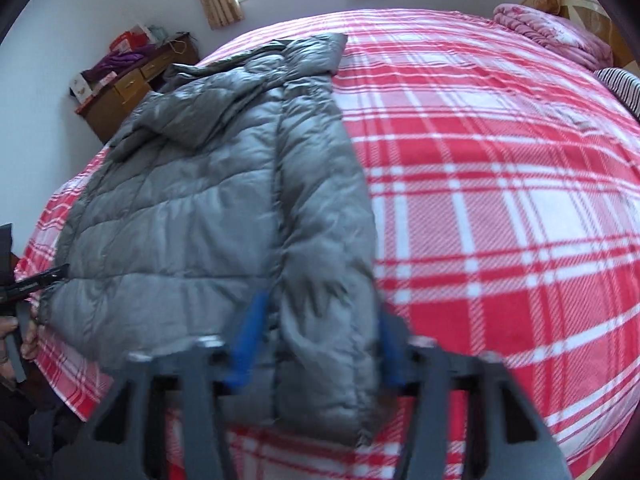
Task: Fold large clothes
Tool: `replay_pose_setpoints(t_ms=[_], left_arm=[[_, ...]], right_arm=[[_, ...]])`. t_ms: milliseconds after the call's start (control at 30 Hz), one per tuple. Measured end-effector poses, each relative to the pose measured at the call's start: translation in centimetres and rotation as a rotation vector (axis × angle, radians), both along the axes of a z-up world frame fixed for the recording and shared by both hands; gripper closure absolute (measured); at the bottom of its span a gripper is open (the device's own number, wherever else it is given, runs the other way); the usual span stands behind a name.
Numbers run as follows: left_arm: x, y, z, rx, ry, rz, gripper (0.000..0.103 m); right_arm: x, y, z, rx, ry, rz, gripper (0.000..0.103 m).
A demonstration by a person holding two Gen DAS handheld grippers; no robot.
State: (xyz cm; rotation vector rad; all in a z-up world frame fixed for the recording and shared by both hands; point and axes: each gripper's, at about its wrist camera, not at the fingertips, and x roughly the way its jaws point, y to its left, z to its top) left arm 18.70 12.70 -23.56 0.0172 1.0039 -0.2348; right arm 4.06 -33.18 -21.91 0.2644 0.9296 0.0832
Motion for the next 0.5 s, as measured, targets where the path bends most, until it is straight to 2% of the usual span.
replay_pose_setpoints(t_ms=[33,67,133,167,300,433,500], left_arm=[[-0.3,-0.3,0.5,-0.031,0.004,-0.039,0.086],[-0.6,-0.6,0.9,-0.028,-0.003,-0.045,0.088],[-1.4,-1.0,2.2,0.012,-0.045,-0.057,0.091],[-1.6,-0.9,2.8,0.003,-0.055,-0.062,0.092],[-4.2,0.9,6.9,-0.103,-0.100,-0.090,0.094],[-8.5,3.3,13.1,-0.223,-0.193,-0.132,0.094],[-9.7,3.9,15.2,-0.239,-0.245,-0.142,0.094]], right_arm=[[-0.2,0.1,0.0,0.044,-0.004,0.018,0.085],[-0.4,0.2,0.2,0.079,-0.009,0.026,0.088],[-0.9,0.9,0.8,0.064,-0.035,0.036,0.090],[-1.3,1.0,1.4,0.066,-0.054,0.041,0.091],[-3.1,0.3,4.1,0.118,-0.115,0.050,0.092],[-7.3,-0.3,8.5,0.133,-0.192,0.071,0.092],[-9.5,-0.4,10.9,0.150,-0.242,0.083,0.092]])
